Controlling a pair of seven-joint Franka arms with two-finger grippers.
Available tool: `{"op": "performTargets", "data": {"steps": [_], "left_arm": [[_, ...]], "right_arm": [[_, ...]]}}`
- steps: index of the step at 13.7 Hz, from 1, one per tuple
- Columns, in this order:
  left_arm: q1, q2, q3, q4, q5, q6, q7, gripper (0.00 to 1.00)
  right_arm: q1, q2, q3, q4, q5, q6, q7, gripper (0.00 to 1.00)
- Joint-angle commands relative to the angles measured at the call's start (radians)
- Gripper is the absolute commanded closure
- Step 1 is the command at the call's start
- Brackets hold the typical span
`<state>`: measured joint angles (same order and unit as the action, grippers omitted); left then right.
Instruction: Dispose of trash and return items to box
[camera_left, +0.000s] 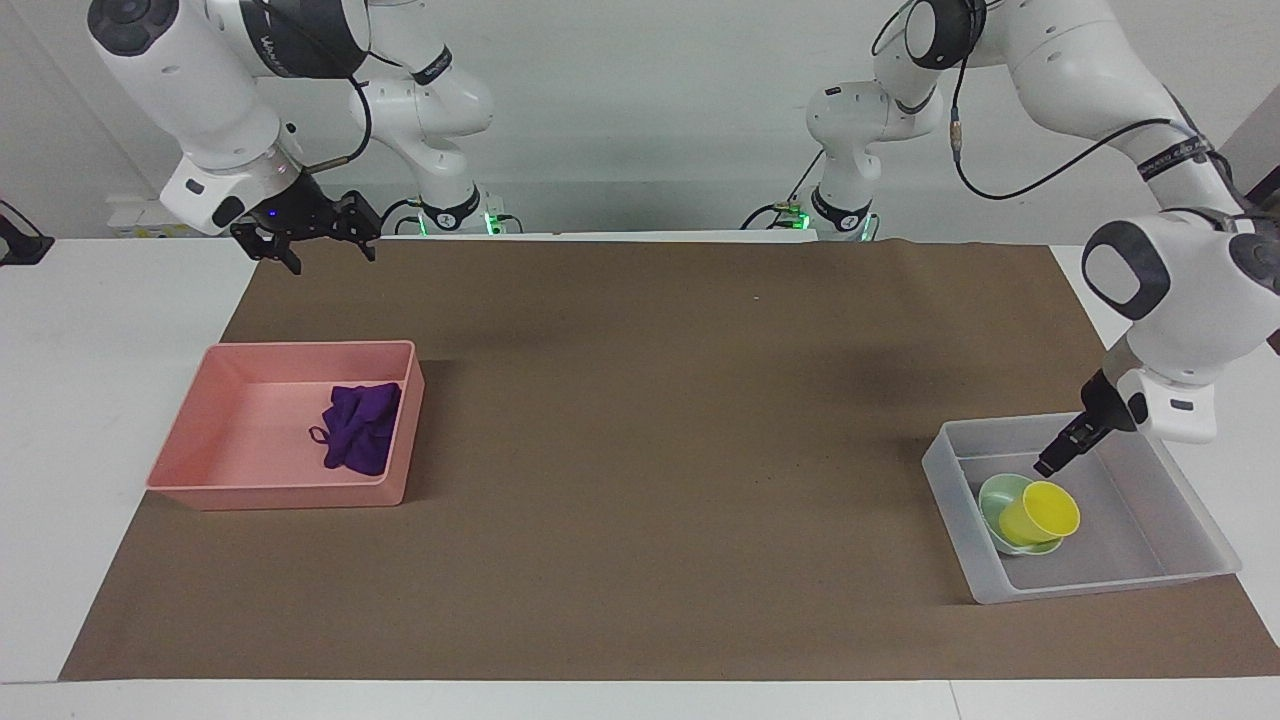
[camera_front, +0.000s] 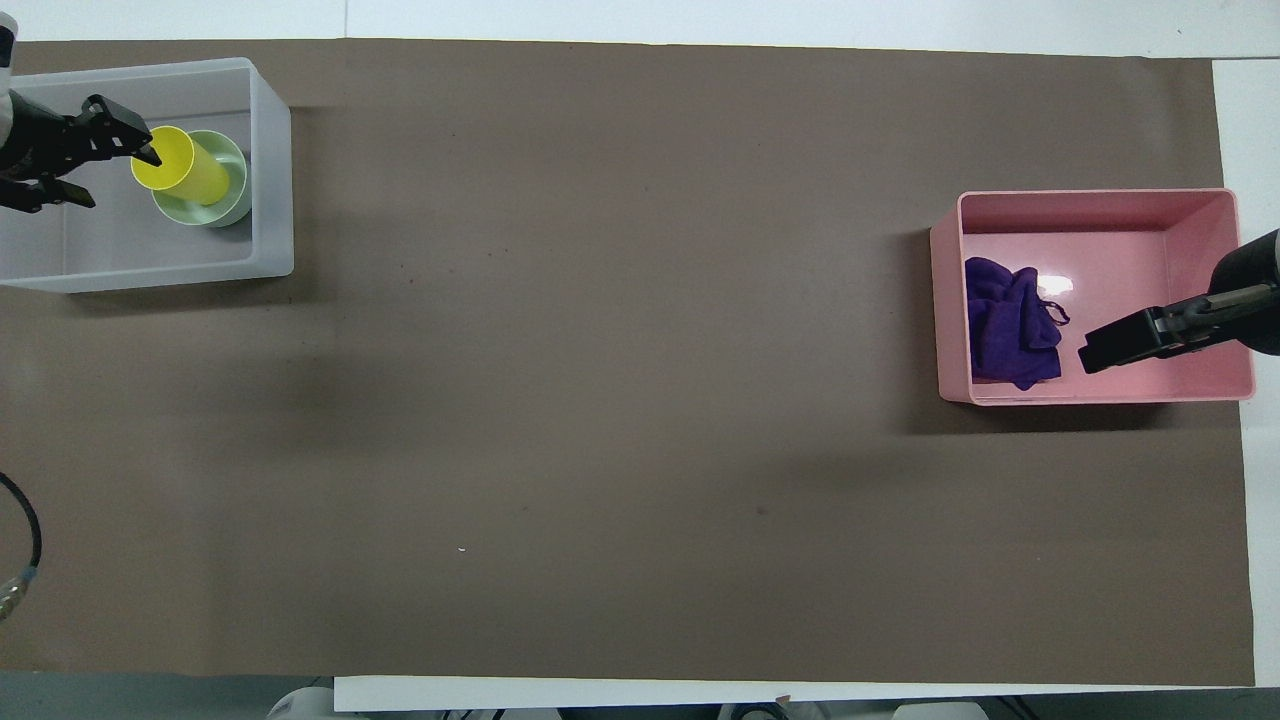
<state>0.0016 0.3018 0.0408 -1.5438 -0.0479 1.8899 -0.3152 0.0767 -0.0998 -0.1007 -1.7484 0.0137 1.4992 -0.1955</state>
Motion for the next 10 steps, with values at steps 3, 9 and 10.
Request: {"op": "performTargets", "data": {"steps": [3,9,10], "left_arm": [[-0.023,-0.281,0.002,-0.039,0.017,-0.349,0.301,0.0],[-0.098,-0.417,-0.004,-0.13,0.033,-0.361,0.304,0.0],[-0.098,-0.415,-0.004,-0.127,0.033,-0.361,0.304,0.0]], "right_arm": [[-0.006,-0.018,0.007,-0.022,-0.014,0.024,0.01,0.01],[-0.006,-0.018,0.006,-0.022,-0.011,0.023,0.002,0.01],[-0.006,-0.018,0.006,-0.022,-0.006,0.023,0.005,0.01]]}}
